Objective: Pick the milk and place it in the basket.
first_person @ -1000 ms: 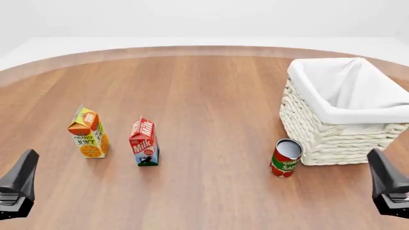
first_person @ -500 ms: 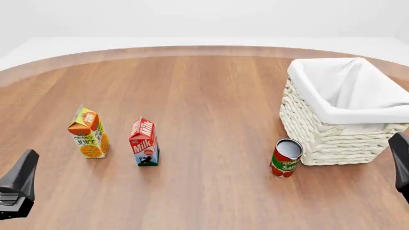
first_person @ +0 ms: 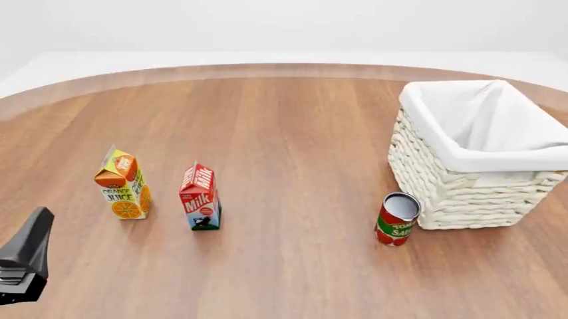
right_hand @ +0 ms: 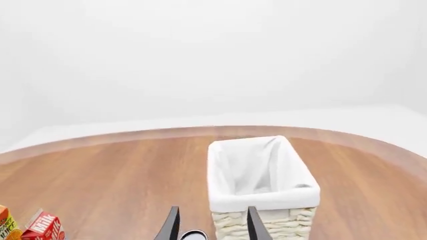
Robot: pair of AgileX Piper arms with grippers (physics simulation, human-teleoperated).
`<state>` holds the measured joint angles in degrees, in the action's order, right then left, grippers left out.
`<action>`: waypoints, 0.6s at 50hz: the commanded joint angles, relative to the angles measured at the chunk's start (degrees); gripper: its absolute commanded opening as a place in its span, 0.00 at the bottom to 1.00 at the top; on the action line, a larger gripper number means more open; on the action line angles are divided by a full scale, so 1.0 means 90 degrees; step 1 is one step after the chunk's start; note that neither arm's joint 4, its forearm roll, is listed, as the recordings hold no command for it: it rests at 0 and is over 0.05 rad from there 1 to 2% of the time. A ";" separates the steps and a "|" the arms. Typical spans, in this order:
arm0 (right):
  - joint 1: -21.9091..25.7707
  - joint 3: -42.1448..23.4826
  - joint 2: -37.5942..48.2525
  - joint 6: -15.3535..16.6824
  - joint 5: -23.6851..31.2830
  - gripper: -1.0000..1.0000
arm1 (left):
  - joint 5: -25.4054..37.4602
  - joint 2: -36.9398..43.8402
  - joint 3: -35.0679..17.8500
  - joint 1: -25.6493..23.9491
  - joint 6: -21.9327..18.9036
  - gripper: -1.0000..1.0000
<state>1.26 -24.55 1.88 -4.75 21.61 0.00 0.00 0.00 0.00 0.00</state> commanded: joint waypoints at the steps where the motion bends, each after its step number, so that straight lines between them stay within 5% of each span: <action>1: 0.0283 -0.0790 0.0307 0.0113 0.0482 1.00 | 0.0000 0.0000 0.0000 0.0000 0.0000 1.00; 30: 0.1178 -0.1704 0.1606 -0.0266 0.0723 1.00 | 0.0000 0.0000 0.0000 0.0000 0.0000 1.00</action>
<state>9.61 -37.01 12.30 -6.08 27.65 0.00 0.00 0.00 0.00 0.00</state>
